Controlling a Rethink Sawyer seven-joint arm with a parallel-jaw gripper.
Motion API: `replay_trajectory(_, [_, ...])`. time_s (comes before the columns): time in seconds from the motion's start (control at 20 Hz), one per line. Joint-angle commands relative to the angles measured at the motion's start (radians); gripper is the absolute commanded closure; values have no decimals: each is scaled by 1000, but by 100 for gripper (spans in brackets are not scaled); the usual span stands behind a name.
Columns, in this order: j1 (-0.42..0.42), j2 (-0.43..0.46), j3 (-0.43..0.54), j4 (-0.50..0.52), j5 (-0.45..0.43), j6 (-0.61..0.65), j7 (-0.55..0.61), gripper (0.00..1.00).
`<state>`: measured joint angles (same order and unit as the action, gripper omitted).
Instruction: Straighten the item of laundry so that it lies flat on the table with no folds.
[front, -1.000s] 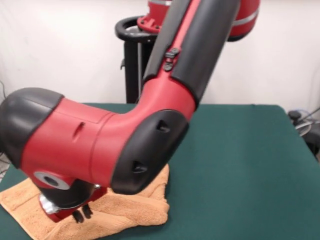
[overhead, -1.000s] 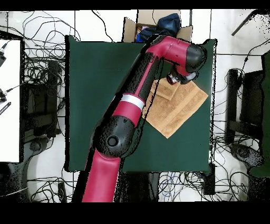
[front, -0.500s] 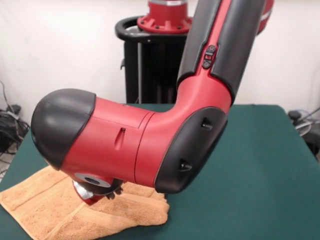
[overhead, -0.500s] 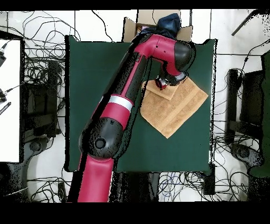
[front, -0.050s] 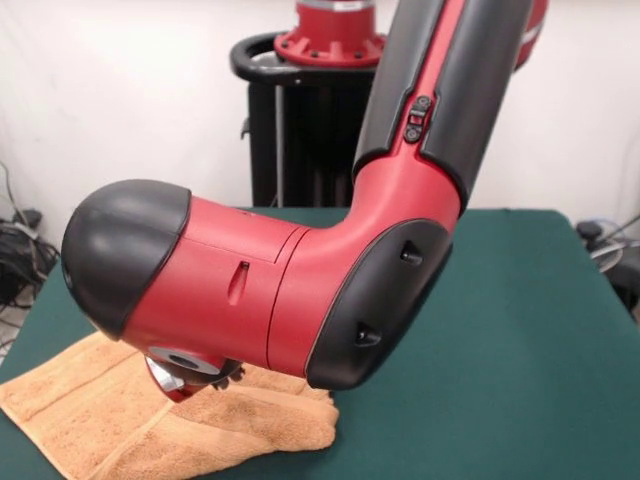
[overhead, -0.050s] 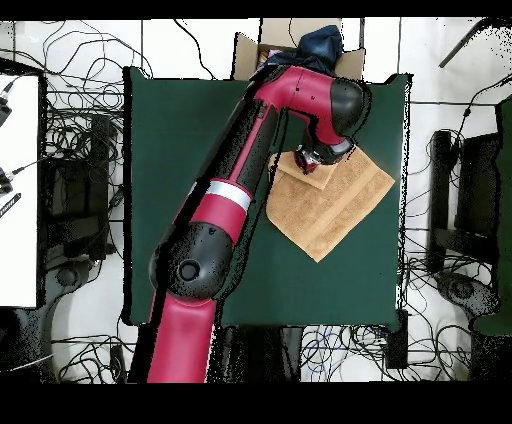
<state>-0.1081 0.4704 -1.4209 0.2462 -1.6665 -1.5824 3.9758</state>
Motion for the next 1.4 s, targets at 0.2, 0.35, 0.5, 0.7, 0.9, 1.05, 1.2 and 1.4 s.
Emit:
replay_trajectory(0.2, [8,97,-28,88,-15,117,210,100])
replay_trajectory(0.35, [10,110,-24,89,-12,138,217,100])
replay_trajectory(0.5, [14,107,-21,87,0,161,220,100])
replay_trajectory(0.7, [23,105,-3,86,27,183,226,100])
replay_trajectory(0.9, [35,100,-9,104,26,215,213,100])
replay_trajectory(1.05, [42,97,-9,112,26,226,207,100])
replay_trajectory(1.2, [47,90,-9,117,27,242,204,100])
replay_trajectory(1.4, [54,77,-12,127,30,287,192,100])
